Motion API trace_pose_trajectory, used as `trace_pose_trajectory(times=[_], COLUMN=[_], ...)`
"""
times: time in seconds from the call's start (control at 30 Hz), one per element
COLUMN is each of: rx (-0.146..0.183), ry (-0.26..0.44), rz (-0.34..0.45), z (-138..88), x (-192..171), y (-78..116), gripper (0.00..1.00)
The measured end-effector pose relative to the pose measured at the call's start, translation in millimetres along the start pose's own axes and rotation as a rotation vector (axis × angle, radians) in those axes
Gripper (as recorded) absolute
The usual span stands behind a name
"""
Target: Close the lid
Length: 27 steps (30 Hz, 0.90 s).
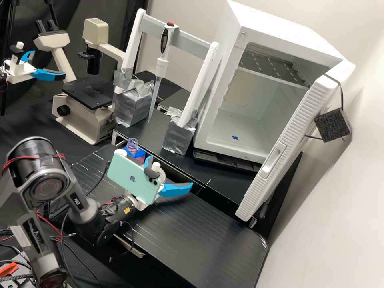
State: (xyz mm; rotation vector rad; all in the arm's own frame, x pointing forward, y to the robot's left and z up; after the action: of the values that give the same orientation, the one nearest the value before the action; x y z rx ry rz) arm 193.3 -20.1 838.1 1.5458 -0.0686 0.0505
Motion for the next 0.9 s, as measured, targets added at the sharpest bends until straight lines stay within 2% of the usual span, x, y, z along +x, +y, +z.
trace_pose_trajectory(times=[0.2,0.23,0.47,0.73,0.9], rx=[-0.009,-0.001,-0.001,0.038,0.067], ry=[-0.024,-0.025,-0.004,0.079,0.132], rz=[0.014,0.018,0.036,0.095,0.103], z=[6.7,7.0,-0.4,-18.3,-28.2], x=[-1.3,-2.9,-10.8,-22.4,-23.3], y=[3.8,4.9,11.4,25.3,27.9], gripper=[1.00,1.00,1.00,1.00,1.00])
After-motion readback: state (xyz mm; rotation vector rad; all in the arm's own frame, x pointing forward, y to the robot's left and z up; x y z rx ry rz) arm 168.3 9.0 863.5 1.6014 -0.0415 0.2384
